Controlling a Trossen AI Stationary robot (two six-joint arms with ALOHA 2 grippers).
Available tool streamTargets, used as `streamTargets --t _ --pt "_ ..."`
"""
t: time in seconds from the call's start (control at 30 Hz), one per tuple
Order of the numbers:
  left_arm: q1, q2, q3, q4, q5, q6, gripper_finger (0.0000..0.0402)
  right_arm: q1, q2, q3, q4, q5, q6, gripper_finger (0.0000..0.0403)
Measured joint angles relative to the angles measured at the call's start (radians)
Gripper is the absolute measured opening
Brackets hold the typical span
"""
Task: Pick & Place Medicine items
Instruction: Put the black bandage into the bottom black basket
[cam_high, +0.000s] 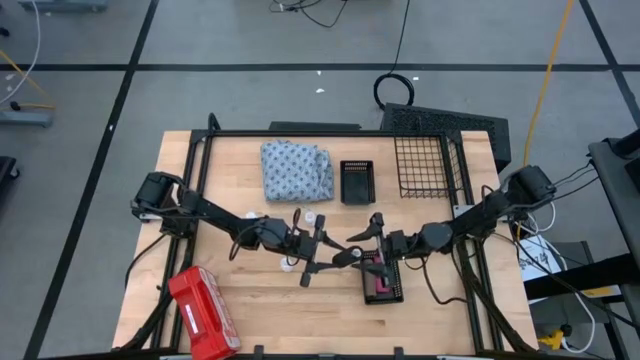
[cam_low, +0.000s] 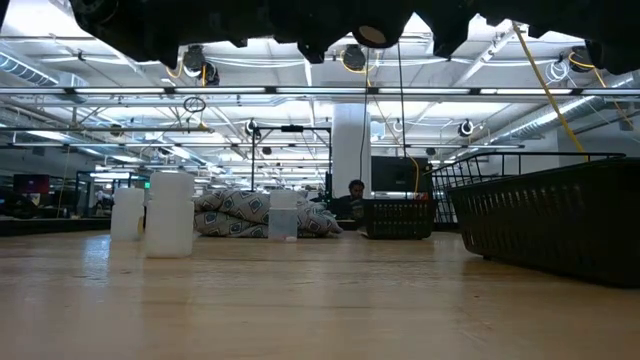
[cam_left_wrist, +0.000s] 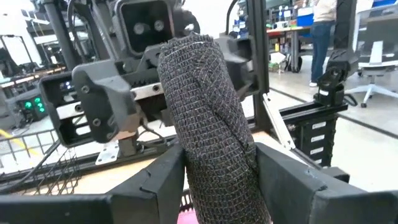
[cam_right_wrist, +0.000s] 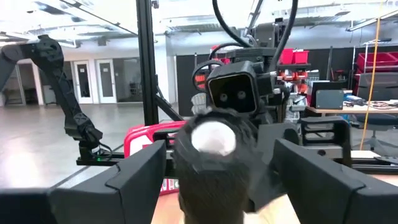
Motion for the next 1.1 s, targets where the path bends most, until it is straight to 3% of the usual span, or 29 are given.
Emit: streamTargets --t 0.33,1.1 --pt "0.001 0.000 0.000 -0.029 -0.002 -0.027 0.0191 -0.001 0.016 0.012 -0.002 0.003 -0.015 0.0265" --pt "0.000 -0.005 0.000 -0.022 -0.001 -0.156 0.0191 0.001 0.014 0.012 -0.023 0.002 -0.005 0.0096"
